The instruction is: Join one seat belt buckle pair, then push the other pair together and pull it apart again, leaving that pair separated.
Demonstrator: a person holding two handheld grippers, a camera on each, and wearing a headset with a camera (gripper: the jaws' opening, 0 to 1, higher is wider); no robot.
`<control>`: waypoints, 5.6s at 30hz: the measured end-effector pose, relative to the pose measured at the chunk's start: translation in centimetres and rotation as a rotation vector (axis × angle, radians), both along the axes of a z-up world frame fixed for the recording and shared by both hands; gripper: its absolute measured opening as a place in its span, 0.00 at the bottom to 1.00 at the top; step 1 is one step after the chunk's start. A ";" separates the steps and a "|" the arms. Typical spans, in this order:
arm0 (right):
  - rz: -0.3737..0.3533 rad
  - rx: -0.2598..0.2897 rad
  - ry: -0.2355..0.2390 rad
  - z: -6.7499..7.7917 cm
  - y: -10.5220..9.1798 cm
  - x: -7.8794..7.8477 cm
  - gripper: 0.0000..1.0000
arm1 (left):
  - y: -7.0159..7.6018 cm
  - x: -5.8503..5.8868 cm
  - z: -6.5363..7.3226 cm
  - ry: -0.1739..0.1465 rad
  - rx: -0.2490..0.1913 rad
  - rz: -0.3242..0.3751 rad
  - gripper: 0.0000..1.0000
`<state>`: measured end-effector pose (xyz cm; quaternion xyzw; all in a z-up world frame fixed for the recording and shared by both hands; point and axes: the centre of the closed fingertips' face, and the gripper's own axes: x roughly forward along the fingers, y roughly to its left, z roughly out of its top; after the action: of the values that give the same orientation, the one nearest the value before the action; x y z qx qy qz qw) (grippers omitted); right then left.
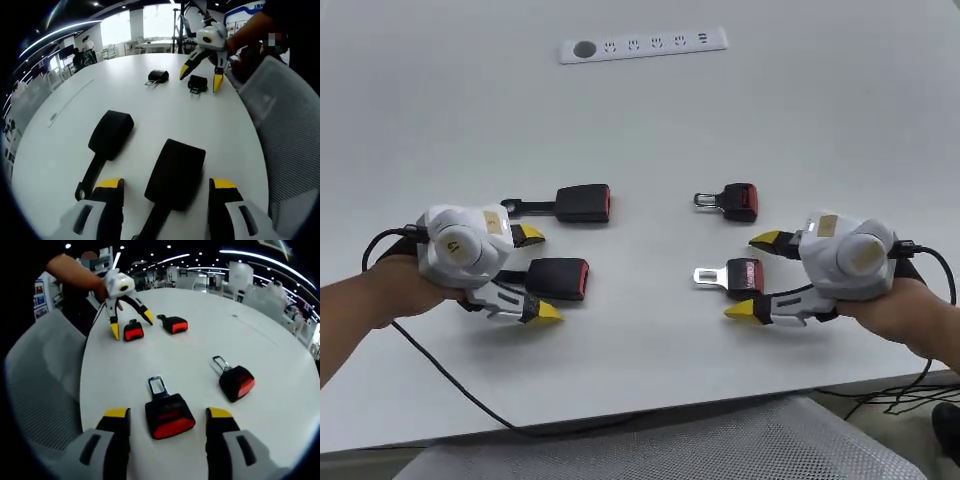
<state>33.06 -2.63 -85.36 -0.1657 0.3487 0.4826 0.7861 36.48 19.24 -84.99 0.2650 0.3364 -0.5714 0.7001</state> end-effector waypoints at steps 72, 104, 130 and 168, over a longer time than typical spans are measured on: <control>0.225 0.075 -0.044 0.0 13.4 1.6 0.35 | 0.0 -0.8 -0.4 0.005 0.169 -0.131 0.36; 0.214 0.046 -0.015 0.0 16.5 2.2 0.34 | 0.0 -1.2 -0.7 -0.002 0.207 -0.264 0.34; 0.237 0.075 -0.132 0.0 16.1 1.6 0.33 | 0.3 -1.1 -0.5 0.019 0.026 -0.236 0.33; 0.185 0.145 -0.104 0.2 16.1 1.6 0.33 | 0.3 -1.1 -0.4 0.030 -0.002 -0.233 0.34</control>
<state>34.63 13.52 -85.21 -0.1643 0.2550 0.5677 0.7653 35.34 19.54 -85.37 0.2930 0.3133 -0.6532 0.6240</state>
